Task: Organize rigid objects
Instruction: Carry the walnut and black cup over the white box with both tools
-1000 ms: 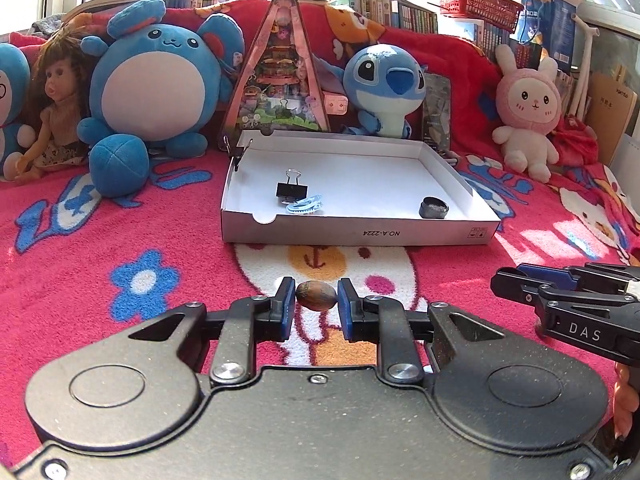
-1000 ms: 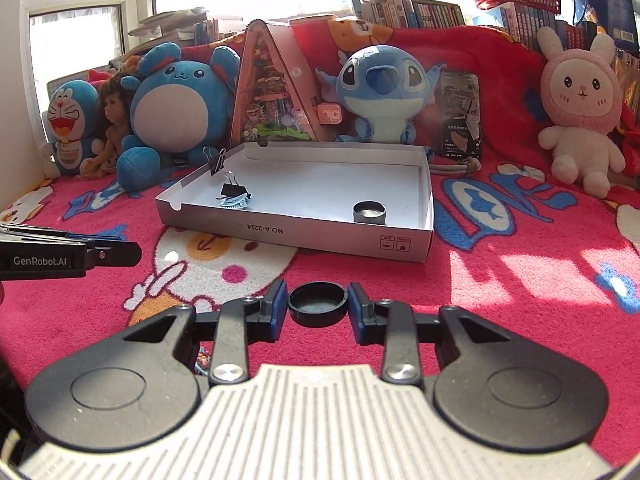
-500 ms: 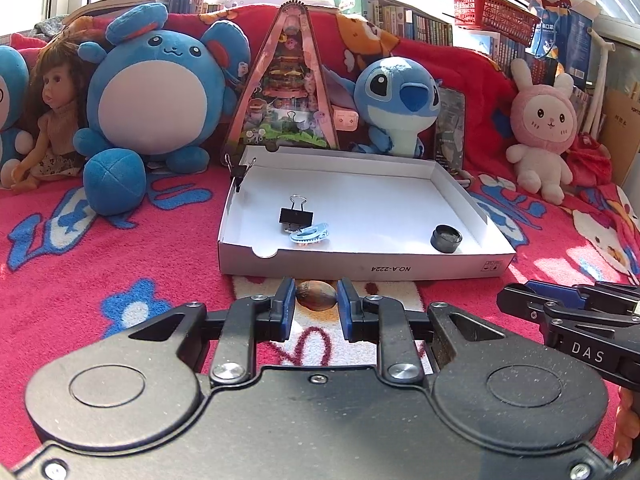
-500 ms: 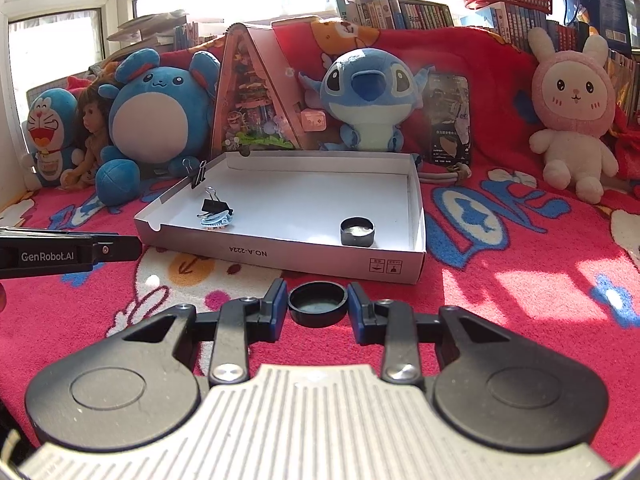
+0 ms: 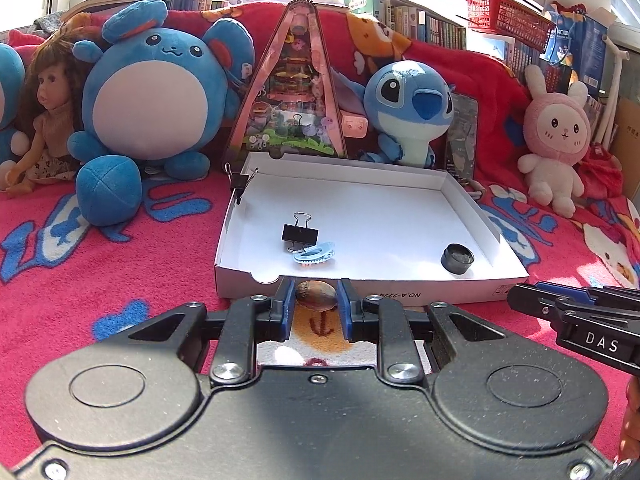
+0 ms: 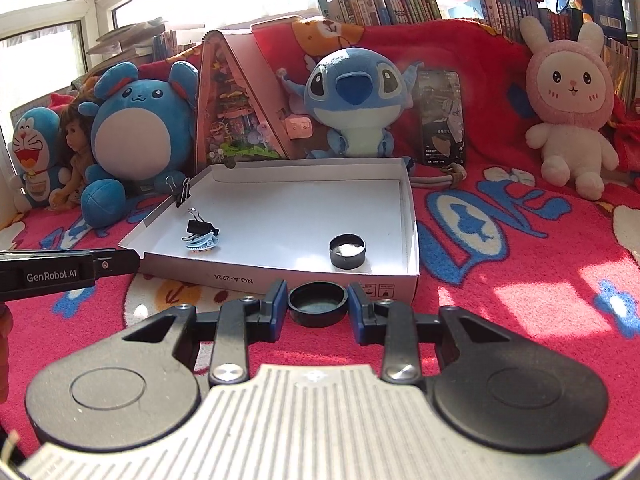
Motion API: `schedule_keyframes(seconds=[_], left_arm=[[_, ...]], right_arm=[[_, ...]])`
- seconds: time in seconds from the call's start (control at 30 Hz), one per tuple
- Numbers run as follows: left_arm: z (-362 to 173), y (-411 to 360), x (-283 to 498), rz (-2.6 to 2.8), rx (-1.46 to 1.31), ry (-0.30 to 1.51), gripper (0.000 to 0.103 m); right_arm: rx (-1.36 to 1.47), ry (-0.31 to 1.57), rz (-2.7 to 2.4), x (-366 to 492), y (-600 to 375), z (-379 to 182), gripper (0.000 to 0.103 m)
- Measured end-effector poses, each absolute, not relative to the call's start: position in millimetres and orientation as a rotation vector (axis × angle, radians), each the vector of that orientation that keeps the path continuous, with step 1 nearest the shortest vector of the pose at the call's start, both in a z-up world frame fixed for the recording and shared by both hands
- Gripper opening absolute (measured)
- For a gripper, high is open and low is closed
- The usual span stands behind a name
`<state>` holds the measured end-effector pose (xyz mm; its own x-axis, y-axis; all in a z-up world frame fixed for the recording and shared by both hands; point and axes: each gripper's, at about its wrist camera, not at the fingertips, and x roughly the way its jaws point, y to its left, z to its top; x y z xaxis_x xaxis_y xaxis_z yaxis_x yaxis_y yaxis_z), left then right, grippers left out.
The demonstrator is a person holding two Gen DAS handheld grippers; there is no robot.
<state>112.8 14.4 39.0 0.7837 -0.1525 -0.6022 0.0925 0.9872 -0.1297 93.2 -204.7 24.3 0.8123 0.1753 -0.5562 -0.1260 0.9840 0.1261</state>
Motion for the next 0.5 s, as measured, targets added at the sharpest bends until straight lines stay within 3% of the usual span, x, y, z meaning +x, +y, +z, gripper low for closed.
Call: schedule_keyframes(seconds=[0.5], left_arm=[[41.3,13.8,174.4,-0.115,-0.117,0.744,0.021]], right_arm=[[0.243,0.724,0.131,166.9,-225.8,43.2,0.039]])
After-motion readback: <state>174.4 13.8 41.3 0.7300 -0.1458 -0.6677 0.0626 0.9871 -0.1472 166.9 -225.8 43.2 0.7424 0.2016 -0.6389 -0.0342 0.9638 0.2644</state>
